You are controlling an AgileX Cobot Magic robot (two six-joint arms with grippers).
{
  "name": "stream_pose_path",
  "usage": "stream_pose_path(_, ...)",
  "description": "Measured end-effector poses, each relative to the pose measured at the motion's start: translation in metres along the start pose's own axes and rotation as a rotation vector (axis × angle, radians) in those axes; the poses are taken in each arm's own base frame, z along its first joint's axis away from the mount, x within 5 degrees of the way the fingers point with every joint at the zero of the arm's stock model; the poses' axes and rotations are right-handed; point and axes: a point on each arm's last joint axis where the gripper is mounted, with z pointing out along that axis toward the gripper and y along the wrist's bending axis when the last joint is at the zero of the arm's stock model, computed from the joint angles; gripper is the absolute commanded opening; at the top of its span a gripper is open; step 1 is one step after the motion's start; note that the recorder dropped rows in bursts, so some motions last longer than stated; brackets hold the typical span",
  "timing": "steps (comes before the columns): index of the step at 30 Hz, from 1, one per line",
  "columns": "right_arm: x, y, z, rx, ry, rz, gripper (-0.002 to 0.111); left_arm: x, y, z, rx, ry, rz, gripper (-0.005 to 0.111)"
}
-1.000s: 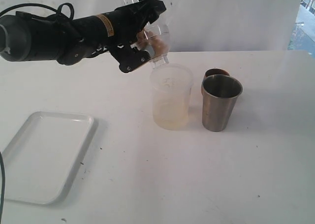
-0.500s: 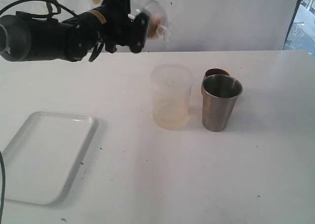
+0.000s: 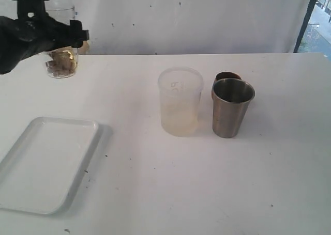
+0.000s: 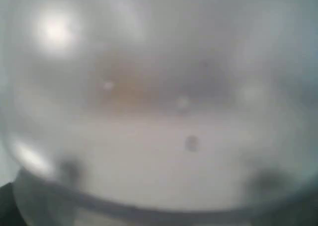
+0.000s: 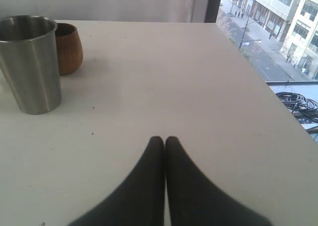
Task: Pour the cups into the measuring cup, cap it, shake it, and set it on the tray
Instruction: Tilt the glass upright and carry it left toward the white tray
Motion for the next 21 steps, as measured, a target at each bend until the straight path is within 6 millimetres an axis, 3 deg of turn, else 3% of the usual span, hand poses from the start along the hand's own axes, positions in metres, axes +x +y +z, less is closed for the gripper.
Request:
stream_pose_path(5,0.0,0.0,0.0,0.0,0.0,0.0,0.0,0.005,0.018,-0.043,0.058,-0.188,-0.132,0.0)
stream_pose_path(11,0.0,0.0,0.0,0.0,0.0,0.0,0.0,0.014,0.031,-0.078,0.183,-0.286,-0.233,0.0)
stream_pose_path(13,0.0,0.0,0.0,0.0,0.0,0.0,0.0,0.028,0.037,-0.087,0.187,-0.284,-0.23,0.0)
stream_pose_path(16,0.0,0.0,0.0,0.0,0.0,0.0,0.0,0.068,0.049,-0.104,0.16,-0.245,-0.219,0.0)
stream_pose_path(21,0.0,0.0,0.0,0.0,0.0,0.0,0.0,0.114,0.044,-0.116,0.233,-0.216,-0.056,0.0)
